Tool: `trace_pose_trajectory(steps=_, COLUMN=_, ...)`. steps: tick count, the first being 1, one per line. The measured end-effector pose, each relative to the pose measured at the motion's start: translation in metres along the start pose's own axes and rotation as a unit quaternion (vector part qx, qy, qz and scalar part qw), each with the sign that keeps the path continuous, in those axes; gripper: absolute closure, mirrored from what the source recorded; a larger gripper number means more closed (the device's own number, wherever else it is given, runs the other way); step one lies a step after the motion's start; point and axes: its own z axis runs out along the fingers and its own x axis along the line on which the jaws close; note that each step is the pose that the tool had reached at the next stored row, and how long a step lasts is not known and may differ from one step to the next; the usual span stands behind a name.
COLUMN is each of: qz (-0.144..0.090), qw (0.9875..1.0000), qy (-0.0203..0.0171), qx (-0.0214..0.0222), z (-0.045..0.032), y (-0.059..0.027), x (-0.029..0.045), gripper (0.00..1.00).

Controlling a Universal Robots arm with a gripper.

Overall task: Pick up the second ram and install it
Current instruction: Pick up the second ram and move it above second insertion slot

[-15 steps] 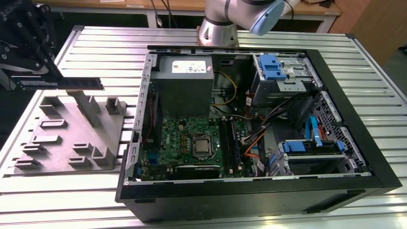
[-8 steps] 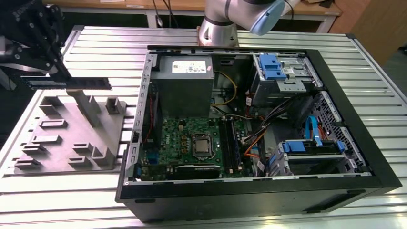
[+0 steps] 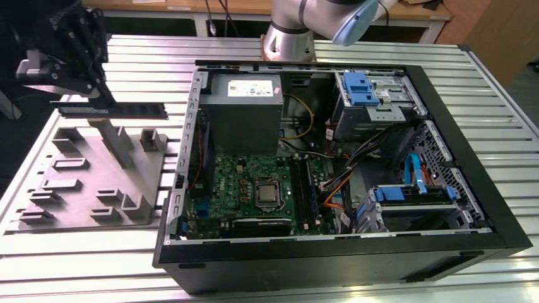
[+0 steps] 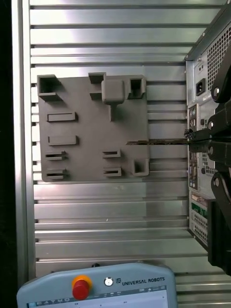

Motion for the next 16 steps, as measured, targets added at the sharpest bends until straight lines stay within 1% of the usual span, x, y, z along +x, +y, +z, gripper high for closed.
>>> trace_pose_trajectory(steps=13, qz=0.0, qw=1.0, qy=0.0, qx=0.0, z=0.002, y=-0.0379, x=-0.0014, gripper=0.89)
trace_pose_trajectory(steps=16, qz=0.0, qw=1.0, qy=0.0, qx=0.0, z=0.0026, y=-0.0455, x=-0.0016, gripper=0.89)
